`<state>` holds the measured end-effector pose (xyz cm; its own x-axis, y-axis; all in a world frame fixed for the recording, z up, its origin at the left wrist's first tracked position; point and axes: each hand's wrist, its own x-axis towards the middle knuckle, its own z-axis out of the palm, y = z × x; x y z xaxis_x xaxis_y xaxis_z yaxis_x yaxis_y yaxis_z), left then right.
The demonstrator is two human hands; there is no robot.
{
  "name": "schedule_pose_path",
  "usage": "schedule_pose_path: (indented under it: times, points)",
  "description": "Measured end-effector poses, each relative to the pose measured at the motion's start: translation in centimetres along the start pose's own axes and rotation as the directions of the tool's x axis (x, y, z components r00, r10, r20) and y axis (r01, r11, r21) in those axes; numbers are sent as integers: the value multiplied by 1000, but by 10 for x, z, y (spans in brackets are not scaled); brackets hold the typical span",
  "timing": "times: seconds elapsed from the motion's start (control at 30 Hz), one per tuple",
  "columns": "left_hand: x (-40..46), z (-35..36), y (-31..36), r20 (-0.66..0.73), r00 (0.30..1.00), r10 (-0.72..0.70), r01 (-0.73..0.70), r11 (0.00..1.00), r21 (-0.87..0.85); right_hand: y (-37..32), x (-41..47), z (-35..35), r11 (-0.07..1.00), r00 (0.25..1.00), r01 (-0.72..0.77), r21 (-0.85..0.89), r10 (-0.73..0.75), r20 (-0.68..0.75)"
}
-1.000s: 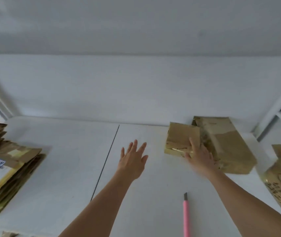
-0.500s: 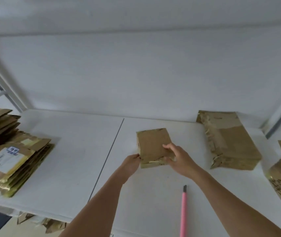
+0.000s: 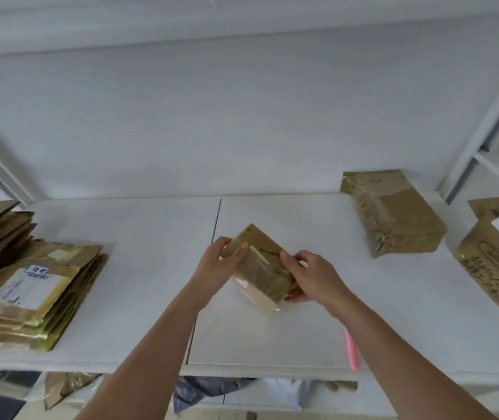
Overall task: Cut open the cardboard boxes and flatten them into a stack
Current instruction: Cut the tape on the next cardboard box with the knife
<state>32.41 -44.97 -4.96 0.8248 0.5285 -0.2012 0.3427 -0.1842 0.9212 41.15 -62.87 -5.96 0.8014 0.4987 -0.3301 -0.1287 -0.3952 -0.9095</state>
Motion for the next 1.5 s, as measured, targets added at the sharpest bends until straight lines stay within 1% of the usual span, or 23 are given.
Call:
schedule_pose_path:
  times: [0.07, 0.13, 0.2, 0.37, 0.4, 0.43, 0.47, 0.5, 0.57, 0.67, 0.73, 0.8, 0.83, 0.9, 1.03, 1.07, 1.13, 1.2, 1.27, 1.3, 1.37, 1.4, 1.5]
  points:
    - [-8, -11, -5, 22, 999, -33, 31, 995, 97, 2, -17, 18, 998, 997, -60, -21, 61, 48]
    - [-12, -20, -17, 26, 997, -79, 76, 992, 102, 11, -24, 31, 997, 998, -50, -67, 53, 40]
    - [-16, -27, -28, 6, 992, -129, 128, 989, 75, 16, -26, 38, 993, 999, -33, -114, 37, 28]
    - [-21, -32, -44, -26, 972, -231, 230, 972, -56, 17, -28, 31, 986, 984, -71, -149, 94, 151]
    - [-21, -32, -45, -31, 971, -237, 235, 970, -63, 23, -25, 22, 988, 988, -77, -137, 94, 123]
    - [-21, -32, -45, -32, 970, -241, 238, 969, -68, 31, -19, 11, 976, 997, -63, -208, 72, 34]
    - [-21, -32, -45, -30, 970, -240, 237, 969, -72, 42, -11, -5, 916, 997, -51, -399, 25, -72]
    - [-21, -33, -45, -30, 971, -237, 234, 970, -71, 53, -7, -19, 786, 990, -79, -613, -13, -144]
    - [-20, -33, -46, -35, 975, -219, 217, 975, -54, 78, -6, -37, 487, 988, -128, -864, -16, -156]
    - [-19, -32, -49, -46, 980, -194, 191, 980, -59, 103, -6, -38, 235, 999, -14, -972, -41, -25]
    - [-19, -33, -49, -45, 980, -195, 192, 979, -64, 109, -3, -38, 145, 994, 76, -987, -92, 63]
    - [-19, -34, -49, -36, 978, -205, 202, 977, -65, 117, 1, -41, 247, 976, 145, -958, -197, 97]
    - [-19, -34, -49, -33, 977, -210, 207, 976, -61, 118, 0, -42, 352, 960, 141, -925, -279, 40]
    - [-20, -34, -49, -38, 977, -208, 206, 977, -48, 117, -7, -45, 407, 923, 54, -912, -368, -110]
    - [-21, -33, -49, -61, 978, -200, 199, 980, -30, 114, -17, -51, 331, 977, 67, -941, -211, -4]
    - [-21, -33, -49, -66, 978, -199, 197, 980, -35, 114, -19, -50, 199, 975, 113, -973, -212, 69]
    - [-22, -32, -50, -75, 976, -203, 198, 978, -65, 119, -19, -54, 138, 960, 156, -978, -254, 118]
    - [-25, -30, -49, -81, 974, -210, 201, 973, -111, 122, -18, -57, 153, 921, 167, -974, -377, 99]
    - [-27, -28, -48, -89, 976, -197, 186, 975, -125, 113, -19, -53, 267, 873, 154, -951, -487, 4]
    - [-27, -29, -48, -91, 978, -188, 177, 977, -116, 106, -18, -49, 393, 844, 154, -906, -530, -86]
    - [-28, -32, -46, -83, 980, -181, 173, 980, -99, 81, -19, -31, 632, 797, 263, -729, -568, -204]
    - [-28, -34, -46, -74, 980, -185, 178, 980, -91, 64, -20, -18, 712, 774, 361, -602, -589, -231]
    - [-31, -37, -49, -55, 978, -204, 200, 977, -70, 14, -25, 23, 814, 773, 531, -236, -579, -258]
